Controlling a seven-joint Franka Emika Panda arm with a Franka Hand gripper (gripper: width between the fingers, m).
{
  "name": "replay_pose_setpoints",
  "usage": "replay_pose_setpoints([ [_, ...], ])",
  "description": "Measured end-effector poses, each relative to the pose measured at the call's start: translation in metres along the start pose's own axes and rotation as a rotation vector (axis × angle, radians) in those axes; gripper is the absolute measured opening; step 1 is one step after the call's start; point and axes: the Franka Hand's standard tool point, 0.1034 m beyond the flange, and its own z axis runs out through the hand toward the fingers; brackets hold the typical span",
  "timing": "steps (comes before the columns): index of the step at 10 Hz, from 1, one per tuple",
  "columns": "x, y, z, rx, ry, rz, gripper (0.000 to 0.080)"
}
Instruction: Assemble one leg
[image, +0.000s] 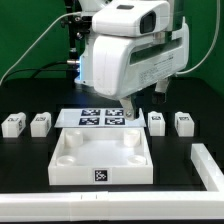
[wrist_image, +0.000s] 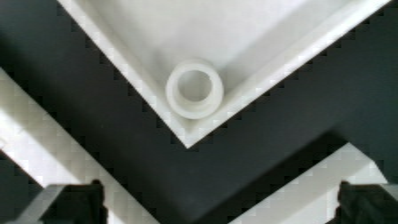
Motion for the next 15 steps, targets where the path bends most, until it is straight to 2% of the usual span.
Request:
replay_pose_setpoints([
  [2, -0.002, -0.002, 0.001, 0.002, -0.003, -0.064, 0.0649],
  [3, -0.012, -0.012, 0.003, 0.002, -0.013, -0.195, 0.0649],
  [5, -0.052, -0.039, 0.017, -0.008, -0.012, -0.446, 0.0649],
  [6, -0.064, -0.043, 0.021, 0.0, -0.017, -0.56, 0.0649],
  [9, -0.065, -0.04, 0.021, -0.002, -0.027, -0.798, 0.0649],
  [11, -0.068, -0.042, 0.024, -0.001, -0.026, -0.786, 0.0649],
  [12, -0.08, -0.053, 0.037, -0.002, -0.02, -0.78, 0.0649],
  [13, -0.099, -0.068, 0.053, 0.009, -0.018, -0.771, 0.0649],
  [14, -0.115, -0.076, 0.068, 0.026, -0.017, -0.753, 0.0649],
  [15, -0.12, -0.078, 0.081, 0.037, -0.014, -0.74, 0.0649],
])
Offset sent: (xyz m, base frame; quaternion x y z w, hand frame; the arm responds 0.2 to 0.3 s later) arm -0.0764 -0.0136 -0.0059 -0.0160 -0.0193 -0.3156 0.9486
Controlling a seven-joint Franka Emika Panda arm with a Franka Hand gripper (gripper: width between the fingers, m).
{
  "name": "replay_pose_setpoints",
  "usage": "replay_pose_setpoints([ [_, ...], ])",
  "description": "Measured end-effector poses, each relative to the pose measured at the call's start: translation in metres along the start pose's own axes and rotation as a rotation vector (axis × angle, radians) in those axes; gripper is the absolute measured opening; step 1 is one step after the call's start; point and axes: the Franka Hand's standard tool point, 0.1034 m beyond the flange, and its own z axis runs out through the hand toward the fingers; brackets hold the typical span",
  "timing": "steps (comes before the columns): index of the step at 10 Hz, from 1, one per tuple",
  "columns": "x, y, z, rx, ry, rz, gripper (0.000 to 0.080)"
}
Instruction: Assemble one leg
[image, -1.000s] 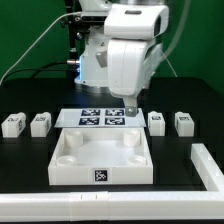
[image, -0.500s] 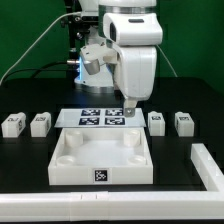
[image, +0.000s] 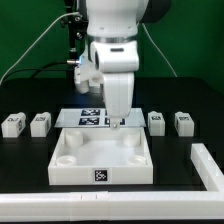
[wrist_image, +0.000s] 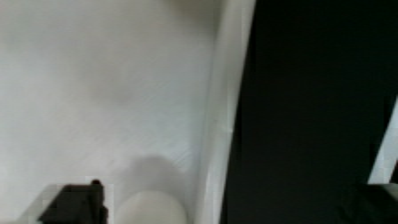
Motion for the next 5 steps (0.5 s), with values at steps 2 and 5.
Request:
replay_pose_setpoints([
  [2, 0.001, -0.003, 0.024, 0.011, 0.013, 0.034, 0.0649],
  [5, -0.002, 0.001, 0.027, 0.011, 0.015, 0.045, 0.0649],
])
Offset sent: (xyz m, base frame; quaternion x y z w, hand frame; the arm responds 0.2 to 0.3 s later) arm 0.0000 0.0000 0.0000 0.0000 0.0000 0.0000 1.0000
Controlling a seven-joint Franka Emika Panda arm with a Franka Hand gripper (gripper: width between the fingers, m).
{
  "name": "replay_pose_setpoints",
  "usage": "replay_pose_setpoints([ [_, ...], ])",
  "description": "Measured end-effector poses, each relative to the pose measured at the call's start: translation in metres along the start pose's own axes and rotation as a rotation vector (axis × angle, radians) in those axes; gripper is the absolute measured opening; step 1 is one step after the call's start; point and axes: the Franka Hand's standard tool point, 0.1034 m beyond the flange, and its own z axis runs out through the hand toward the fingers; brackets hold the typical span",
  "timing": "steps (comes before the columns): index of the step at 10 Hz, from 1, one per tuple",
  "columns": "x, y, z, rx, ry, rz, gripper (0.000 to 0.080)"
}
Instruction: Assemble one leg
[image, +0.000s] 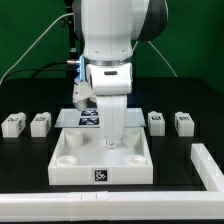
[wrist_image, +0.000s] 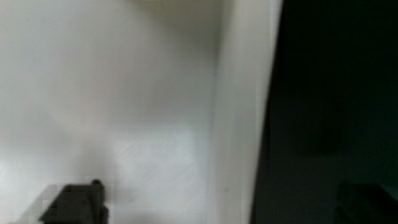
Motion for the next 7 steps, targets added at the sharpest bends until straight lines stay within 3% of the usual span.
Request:
replay_pose_setpoints([
  [3, -0.0004, -0.0004, 0.0004, 0.001, 0.0, 0.001, 0.0242],
  [4, -0.0005, -0.0004, 0.0005, 0.001, 0.0, 0.001, 0.0242],
  [5, -0.001, 0.0003, 0.0001, -0.001, 0.0, 0.004, 0.0073],
  [7, -0.0012, 0.0022, -0.0008, -0.01, 0.001, 0.004, 0.0063],
])
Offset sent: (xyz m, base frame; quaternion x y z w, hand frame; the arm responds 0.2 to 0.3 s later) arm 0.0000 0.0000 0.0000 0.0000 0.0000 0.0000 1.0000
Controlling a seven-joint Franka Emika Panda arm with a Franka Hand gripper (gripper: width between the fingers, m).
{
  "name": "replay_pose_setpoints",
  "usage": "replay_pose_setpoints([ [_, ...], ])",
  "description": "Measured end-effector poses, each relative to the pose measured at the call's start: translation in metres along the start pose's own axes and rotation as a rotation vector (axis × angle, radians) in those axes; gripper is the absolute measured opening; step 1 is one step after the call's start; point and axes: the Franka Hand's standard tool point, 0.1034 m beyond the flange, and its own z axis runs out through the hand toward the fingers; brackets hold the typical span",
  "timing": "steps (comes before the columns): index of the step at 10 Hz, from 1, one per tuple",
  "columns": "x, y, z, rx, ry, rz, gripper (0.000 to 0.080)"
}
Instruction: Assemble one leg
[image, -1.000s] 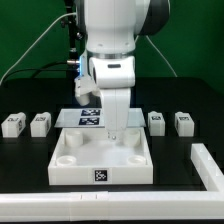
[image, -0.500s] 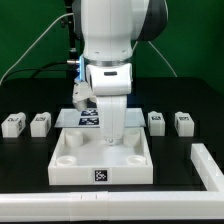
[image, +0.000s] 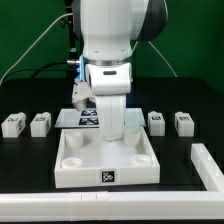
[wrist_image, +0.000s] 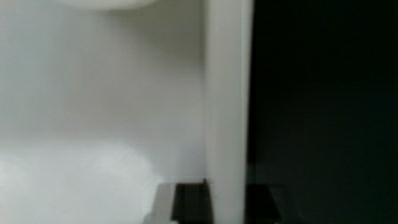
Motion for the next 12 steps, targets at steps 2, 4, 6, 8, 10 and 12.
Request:
replay_pose_setpoints([
  [2, 0.0, 0.0, 0.0, 0.0, 0.0, 0.0, 0.0063],
  [4, 0.0, 0.0, 0.0, -0.001, 0.0, 0.0, 0.0063],
  [6, 0.001, 0.0, 0.0, -0.001, 0.0, 0.002, 0.0063],
  [8, 0.022, 0.025, -0.002, -0.005, 0.01, 0.048, 0.0063],
  [10, 0.048, 0.057, -0.008, -0.021, 0.023, 0.06, 0.0063],
  [12, 0.072, 0.069, -0.003, 0.004, 0.035, 0.047, 0.0063],
])
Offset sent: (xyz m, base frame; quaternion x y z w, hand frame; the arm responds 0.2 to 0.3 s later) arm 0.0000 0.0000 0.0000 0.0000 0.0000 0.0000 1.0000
